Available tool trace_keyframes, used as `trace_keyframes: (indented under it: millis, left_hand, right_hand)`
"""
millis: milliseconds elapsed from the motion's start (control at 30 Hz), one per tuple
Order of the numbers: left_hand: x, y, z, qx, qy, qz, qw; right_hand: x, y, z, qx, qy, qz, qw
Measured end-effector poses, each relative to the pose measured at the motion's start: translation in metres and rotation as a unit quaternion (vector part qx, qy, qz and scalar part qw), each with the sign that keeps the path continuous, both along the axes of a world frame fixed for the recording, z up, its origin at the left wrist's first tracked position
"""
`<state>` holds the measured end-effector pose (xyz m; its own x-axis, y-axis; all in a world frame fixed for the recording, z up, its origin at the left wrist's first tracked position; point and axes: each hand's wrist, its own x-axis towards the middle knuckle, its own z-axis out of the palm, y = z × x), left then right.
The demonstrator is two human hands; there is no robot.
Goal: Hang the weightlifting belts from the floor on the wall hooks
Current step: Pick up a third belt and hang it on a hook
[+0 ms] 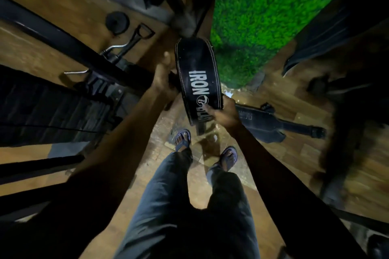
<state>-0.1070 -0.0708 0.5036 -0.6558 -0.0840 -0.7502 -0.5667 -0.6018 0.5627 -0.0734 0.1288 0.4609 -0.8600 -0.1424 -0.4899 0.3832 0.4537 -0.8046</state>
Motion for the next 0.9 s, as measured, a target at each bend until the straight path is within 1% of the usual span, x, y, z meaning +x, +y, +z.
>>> trace_keyframes:
  millis: [33, 67, 100, 133, 167, 200, 267, 333, 400, 433, 467, 567, 667, 733, 800, 833, 900]
  left_hand:
    - [0.008, 0.012, 0.020, -0.003, 0.013, -0.013, 1.000]
    - [0.017, 0.021, 0.034, 0.027, 0.015, -0.042, 0.999]
    - [0.025, 0.029, 0.049, 0.031, 0.017, -0.056, 0.998]
    - [0.028, 0.035, 0.051, 0.040, 0.034, -0.071, 0.996]
    - [0.030, 0.039, 0.064, 0.050, 0.045, -0.070, 0.995]
    - [0.028, 0.038, 0.076, 0.048, 0.065, -0.052, 0.995]
    - [0.018, 0.025, 0.101, 0.094, 0.120, 0.014, 0.988]
    - [0.004, 0.013, 0.128, 0.164, 0.174, 0.065, 0.969]
    - [-0.006, 0.004, 0.156, 0.199, 0.226, 0.085, 0.950]
    - [-0.012, 0.001, 0.171, 0.210, 0.253, 0.086, 0.941]
    - [-0.019, -0.001, 0.182, 0.214, 0.258, 0.093, 0.937]
    - [-0.032, -0.011, 0.214, 0.284, 0.301, 0.106, 0.904]
    - [-0.036, -0.016, 0.258, 0.248, 0.316, 0.110, 0.909]
    - [-0.039, -0.021, 0.278, 0.221, 0.342, 0.110, 0.907]
    - [-0.042, -0.024, 0.294, 0.184, 0.349, 0.120, 0.911]
    - [-0.044, -0.026, 0.301, 0.166, 0.349, 0.117, 0.915]
    - [-0.046, -0.027, 0.311, 0.128, 0.341, 0.100, 0.926]
  right_hand:
    - [-0.005, 0.003, 0.012, -0.020, -0.012, 0.001, 1.000]
    - [-0.007, 0.002, 0.027, -0.027, -0.017, 0.000, 0.999]
    - [-0.010, 0.001, 0.036, -0.027, -0.012, 0.007, 1.000]
    - [-0.012, 0.000, 0.047, -0.029, -0.009, 0.009, 0.999]
    - [-0.013, 0.001, 0.058, -0.039, -0.004, 0.003, 0.999]
    - [-0.012, 0.002, 0.070, -0.064, -0.006, -0.012, 0.998]
    - [-0.008, 0.009, 0.091, -0.103, -0.007, -0.021, 0.994]
    - [0.001, 0.019, 0.102, -0.119, -0.025, -0.019, 0.992]
    - [0.009, 0.027, 0.107, -0.128, -0.044, -0.009, 0.991]
    - [0.010, 0.027, 0.110, -0.123, -0.047, 0.001, 0.991]
    - [0.010, 0.026, 0.109, -0.112, -0.046, 0.011, 0.993]
    - [0.009, 0.022, 0.098, -0.049, -0.024, 0.055, 0.997]
    - [0.008, 0.025, 0.080, 0.005, -0.002, 0.106, 0.994]
    - [0.007, 0.029, 0.072, 0.021, 0.024, 0.104, 0.994]
    - [0.002, 0.030, 0.071, 0.017, 0.041, 0.092, 0.995]
    - [-0.002, 0.031, 0.074, 0.010, 0.042, 0.090, 0.995]
    - [-0.005, 0.027, 0.108, -0.001, 0.038, 0.097, 0.995]
